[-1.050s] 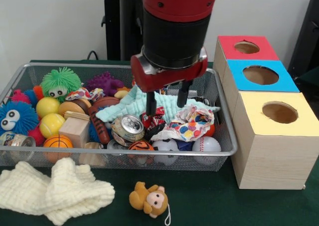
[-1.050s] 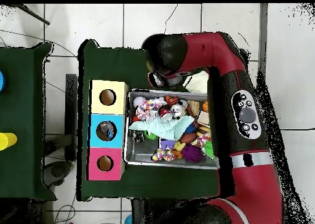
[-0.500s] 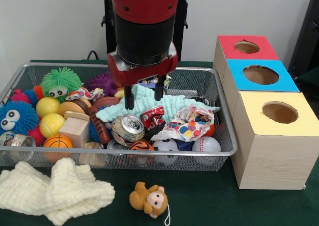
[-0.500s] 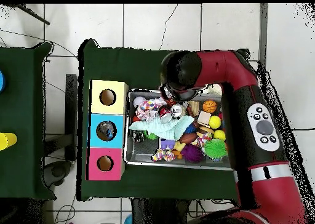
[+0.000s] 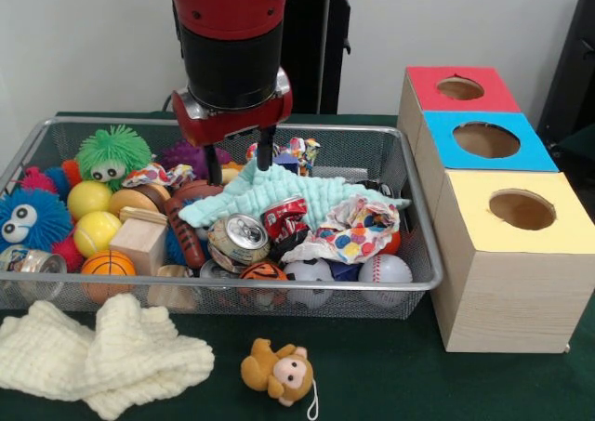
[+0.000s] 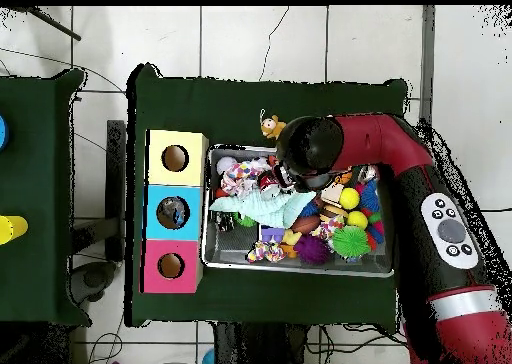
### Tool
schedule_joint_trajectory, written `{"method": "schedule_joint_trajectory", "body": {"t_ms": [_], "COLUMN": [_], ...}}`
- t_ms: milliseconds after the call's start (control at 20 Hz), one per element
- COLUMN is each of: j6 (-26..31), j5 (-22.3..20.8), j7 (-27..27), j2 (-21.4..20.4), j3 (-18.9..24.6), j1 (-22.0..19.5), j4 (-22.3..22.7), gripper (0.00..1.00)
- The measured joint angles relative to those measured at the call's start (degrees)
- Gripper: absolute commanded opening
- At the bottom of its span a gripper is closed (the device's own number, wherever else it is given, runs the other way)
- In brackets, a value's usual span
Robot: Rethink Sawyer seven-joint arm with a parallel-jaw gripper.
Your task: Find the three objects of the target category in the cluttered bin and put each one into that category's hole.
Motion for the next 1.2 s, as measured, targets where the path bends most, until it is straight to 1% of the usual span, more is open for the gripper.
{"method": "schedule_joint_trajectory", "body": {"t_ms": [200, 250, 450, 750, 950, 1200], "j6": [-0.9, -1.6, -3.0, -4.5, -5.8, -8.4], "j5": [-1.8, -3.0, -5.3, -8.0, -8.5, -7.1], "j7": [-0.1, -0.2, -0.3, -0.5, -0.5, -0.5], "j2": [0.0, 0.1, 0.6, 2.5, 4.2, 5.9], "j3": [0.0, 0.0, 0.0, 0.0, 0.3, 2.6], "j1": [-1.6, -2.5, -4.4, -6.8, -8.2, -11.2], "j4": [2.7, 3.9, 6.1, 7.3, 7.6, 8.5], "gripper": [1.00, 1.00, 1.00, 1.00, 1.00, 1.00]}}
